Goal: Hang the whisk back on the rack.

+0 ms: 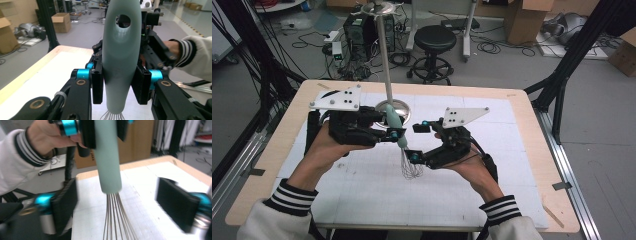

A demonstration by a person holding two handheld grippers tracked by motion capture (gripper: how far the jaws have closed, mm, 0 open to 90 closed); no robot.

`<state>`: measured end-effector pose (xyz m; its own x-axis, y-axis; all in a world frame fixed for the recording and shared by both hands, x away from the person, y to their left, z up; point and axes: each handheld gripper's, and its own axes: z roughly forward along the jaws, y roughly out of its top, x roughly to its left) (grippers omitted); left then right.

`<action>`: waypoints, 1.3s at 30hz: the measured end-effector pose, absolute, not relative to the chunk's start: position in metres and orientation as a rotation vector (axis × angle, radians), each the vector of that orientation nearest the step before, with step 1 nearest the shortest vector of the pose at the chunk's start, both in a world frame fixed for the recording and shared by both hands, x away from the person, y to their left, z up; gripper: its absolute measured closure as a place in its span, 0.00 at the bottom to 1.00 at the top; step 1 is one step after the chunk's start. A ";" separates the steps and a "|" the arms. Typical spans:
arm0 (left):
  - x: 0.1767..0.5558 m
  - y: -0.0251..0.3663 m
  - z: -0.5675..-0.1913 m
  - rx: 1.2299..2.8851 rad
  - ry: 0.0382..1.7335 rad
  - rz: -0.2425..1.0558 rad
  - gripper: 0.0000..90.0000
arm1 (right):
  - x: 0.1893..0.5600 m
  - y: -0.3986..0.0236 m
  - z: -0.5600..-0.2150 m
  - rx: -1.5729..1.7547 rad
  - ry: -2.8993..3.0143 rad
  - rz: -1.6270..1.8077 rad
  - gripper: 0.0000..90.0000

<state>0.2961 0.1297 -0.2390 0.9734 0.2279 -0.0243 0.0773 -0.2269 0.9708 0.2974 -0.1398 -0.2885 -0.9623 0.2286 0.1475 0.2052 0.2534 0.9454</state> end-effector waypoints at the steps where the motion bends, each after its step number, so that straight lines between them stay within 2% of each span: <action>1: 0.297 0.130 -0.239 1.801 0.228 0.148 0.74 | 0.298 -0.141 -0.289 0.436 2.468 1.847 0.09; 3: 0.298 0.132 -0.239 1.808 0.240 0.159 0.74 | 0.297 -0.143 -0.290 0.447 2.466 1.827 0.00; 19: 0.313 0.144 -0.232 1.858 0.355 0.246 0.74 | 0.289 -0.193 -0.305 0.577 2.386 1.711 0.00; 39: 0.335 0.178 -0.217 1.895 0.426 0.306 0.74 | 0.276 -0.247 -0.328 0.742 2.270 1.623 0.00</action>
<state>0.3347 0.1784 -0.2172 0.9013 0.4330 0.0079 0.1458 -0.3206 0.9359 0.2757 -0.2474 -0.3276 -0.8380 0.5388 0.0867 0.2564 0.2485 0.9341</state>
